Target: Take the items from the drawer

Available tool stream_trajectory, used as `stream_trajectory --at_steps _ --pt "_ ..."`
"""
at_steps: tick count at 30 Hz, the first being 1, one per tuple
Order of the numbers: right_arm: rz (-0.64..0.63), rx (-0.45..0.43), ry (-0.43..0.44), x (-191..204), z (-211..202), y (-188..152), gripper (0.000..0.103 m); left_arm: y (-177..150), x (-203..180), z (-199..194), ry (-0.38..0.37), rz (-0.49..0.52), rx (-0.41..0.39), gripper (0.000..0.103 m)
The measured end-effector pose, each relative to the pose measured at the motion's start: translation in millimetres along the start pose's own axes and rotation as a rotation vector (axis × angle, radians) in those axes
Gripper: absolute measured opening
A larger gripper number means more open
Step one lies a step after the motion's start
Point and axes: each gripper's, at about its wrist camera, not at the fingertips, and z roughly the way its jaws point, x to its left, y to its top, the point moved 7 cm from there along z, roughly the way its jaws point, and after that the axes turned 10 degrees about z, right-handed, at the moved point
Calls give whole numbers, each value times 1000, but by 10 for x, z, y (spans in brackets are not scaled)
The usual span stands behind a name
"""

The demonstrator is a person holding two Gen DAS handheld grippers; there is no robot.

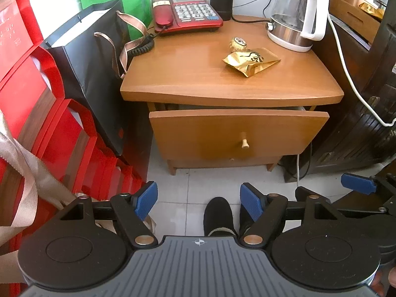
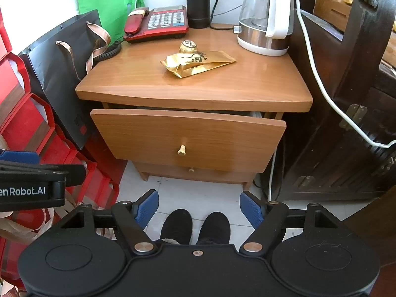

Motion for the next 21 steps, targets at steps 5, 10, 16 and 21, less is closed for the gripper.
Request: stream_trajectory --at_steps 5,10,16,21 --pt "-4 -2 1 0 -57 -41 71 -26 -4 -32 5 2 8 77" --pt "-8 -1 -1 -2 -101 -77 71 -72 -3 -60 3 -1 18 77" --pt "-9 -7 8 17 -174 -105 71 -128 -27 -108 7 12 21 77" --pt "-16 -8 10 31 -228 -129 71 -173 -48 -144 9 13 26 77"
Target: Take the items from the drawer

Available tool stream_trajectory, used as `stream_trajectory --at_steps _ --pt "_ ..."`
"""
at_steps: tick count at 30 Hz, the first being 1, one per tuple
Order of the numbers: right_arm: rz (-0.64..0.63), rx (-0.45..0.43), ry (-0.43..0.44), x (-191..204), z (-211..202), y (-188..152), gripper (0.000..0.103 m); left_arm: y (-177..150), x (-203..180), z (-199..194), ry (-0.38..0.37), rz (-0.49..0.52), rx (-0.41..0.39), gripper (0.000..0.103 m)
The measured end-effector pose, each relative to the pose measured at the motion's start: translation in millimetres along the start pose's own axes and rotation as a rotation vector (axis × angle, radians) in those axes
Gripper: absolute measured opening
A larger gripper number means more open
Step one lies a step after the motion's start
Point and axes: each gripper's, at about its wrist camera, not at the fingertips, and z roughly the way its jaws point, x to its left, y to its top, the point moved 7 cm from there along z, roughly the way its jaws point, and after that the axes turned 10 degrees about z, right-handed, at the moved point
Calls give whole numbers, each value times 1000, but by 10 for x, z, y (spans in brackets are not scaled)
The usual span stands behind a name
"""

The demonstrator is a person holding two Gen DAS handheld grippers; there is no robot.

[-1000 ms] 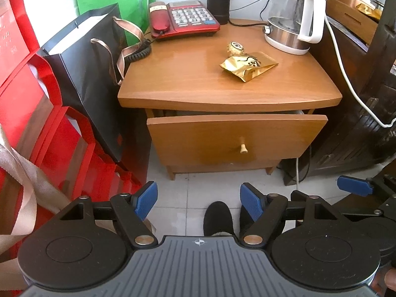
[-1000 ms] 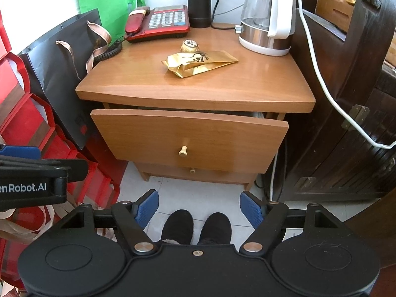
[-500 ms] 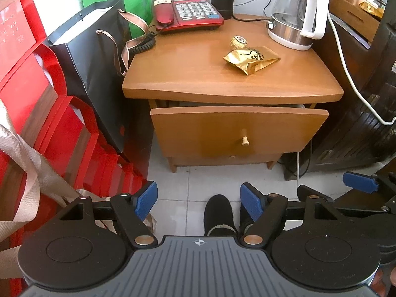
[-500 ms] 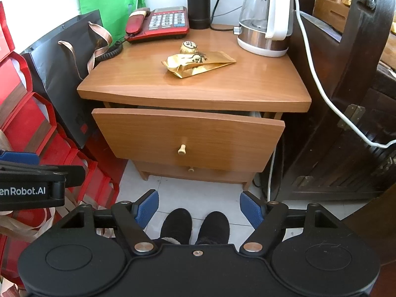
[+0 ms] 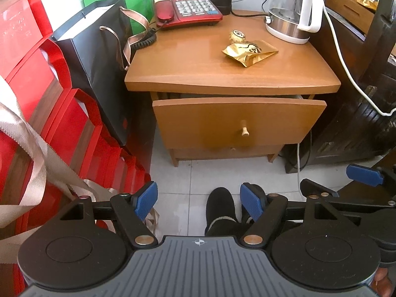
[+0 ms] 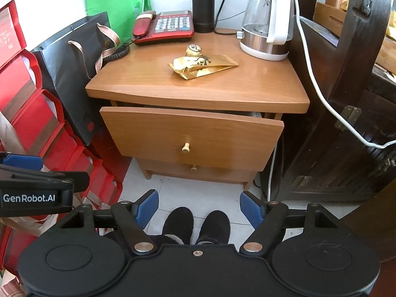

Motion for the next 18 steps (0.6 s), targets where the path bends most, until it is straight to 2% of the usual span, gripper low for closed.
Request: stream_trajectory --at_steps 9,18 --pt "3 1 3 5 -38 -18 71 -25 -38 -10 2 7 10 77" --pt "13 21 5 -36 73 20 71 13 -43 150 -5 8 40 77"
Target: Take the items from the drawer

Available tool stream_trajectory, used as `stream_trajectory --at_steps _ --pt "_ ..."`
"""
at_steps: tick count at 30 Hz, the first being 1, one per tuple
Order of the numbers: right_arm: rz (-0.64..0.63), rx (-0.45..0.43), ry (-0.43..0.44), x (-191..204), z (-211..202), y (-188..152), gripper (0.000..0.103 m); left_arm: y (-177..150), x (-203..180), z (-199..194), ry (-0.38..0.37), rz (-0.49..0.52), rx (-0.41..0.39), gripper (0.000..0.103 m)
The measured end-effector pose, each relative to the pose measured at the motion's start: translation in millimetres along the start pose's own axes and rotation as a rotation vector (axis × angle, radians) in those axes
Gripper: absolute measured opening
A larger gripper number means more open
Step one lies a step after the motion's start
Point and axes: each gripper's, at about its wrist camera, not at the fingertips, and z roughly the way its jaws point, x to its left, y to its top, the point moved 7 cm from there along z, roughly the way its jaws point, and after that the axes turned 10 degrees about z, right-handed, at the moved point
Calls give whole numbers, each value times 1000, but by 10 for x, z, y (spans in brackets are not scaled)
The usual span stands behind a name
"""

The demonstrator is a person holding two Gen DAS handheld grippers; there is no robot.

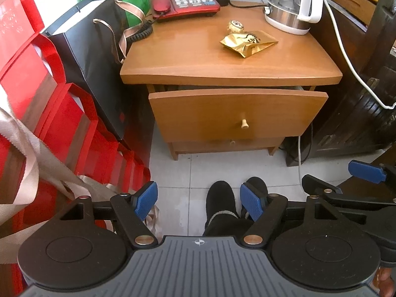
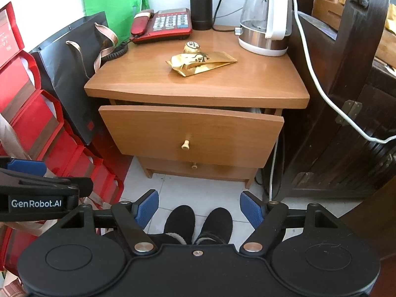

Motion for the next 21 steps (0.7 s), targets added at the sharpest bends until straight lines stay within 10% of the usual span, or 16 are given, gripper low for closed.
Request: stream_trajectory --at_steps 21 --pt "43 91 -31 -242 575 122 71 355 -84 773 -49 -8 85 77"
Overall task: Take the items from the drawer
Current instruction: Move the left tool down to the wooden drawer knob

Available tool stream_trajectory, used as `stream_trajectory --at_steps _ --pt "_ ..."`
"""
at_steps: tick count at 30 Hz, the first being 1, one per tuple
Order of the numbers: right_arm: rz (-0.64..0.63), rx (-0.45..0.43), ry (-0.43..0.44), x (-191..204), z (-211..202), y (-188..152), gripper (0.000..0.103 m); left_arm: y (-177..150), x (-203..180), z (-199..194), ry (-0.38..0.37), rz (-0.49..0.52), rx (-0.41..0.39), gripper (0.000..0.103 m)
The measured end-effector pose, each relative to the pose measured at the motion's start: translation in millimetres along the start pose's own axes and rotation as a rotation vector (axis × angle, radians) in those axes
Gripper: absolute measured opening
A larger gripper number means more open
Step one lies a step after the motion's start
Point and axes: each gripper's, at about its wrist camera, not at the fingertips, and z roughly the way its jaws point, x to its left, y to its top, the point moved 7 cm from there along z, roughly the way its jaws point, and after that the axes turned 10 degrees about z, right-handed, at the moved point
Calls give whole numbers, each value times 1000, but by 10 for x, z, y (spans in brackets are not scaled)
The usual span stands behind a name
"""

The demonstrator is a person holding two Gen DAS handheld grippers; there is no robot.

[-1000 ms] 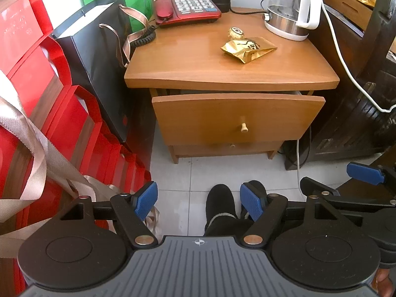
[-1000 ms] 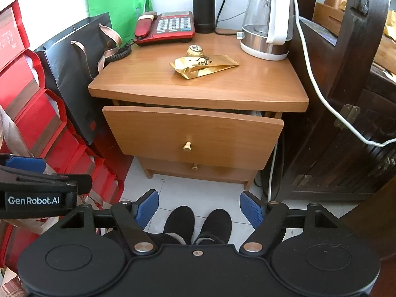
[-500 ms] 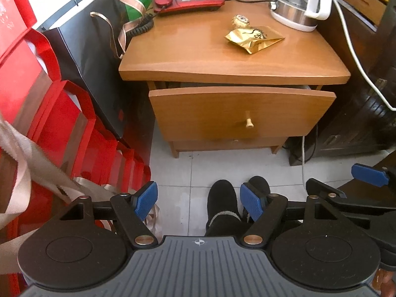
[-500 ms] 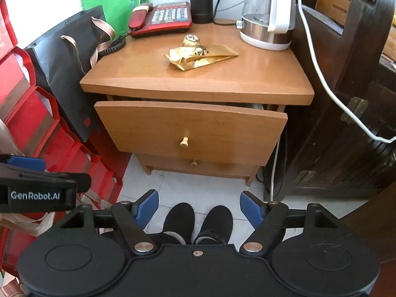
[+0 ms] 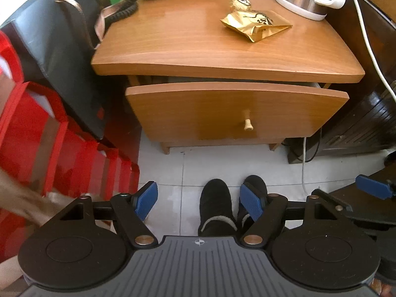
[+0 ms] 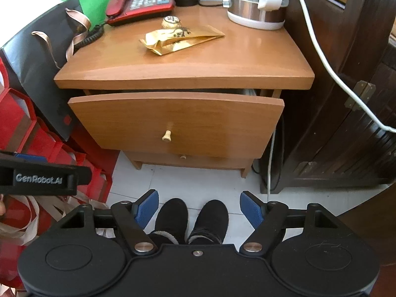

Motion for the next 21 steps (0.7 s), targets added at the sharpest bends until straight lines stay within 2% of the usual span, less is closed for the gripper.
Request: stream_trajectory --at_steps 8,11,21 --pt "18 25 0 -95 194 74 71 255 -116 376 -19 28 23 74" --pt "23 30 -2 -134 266 119 71 360 -182 534 -42 33 38 69" --pt "39 39 -6 -236 449 238 71 708 -320 966 -94 29 82 66"
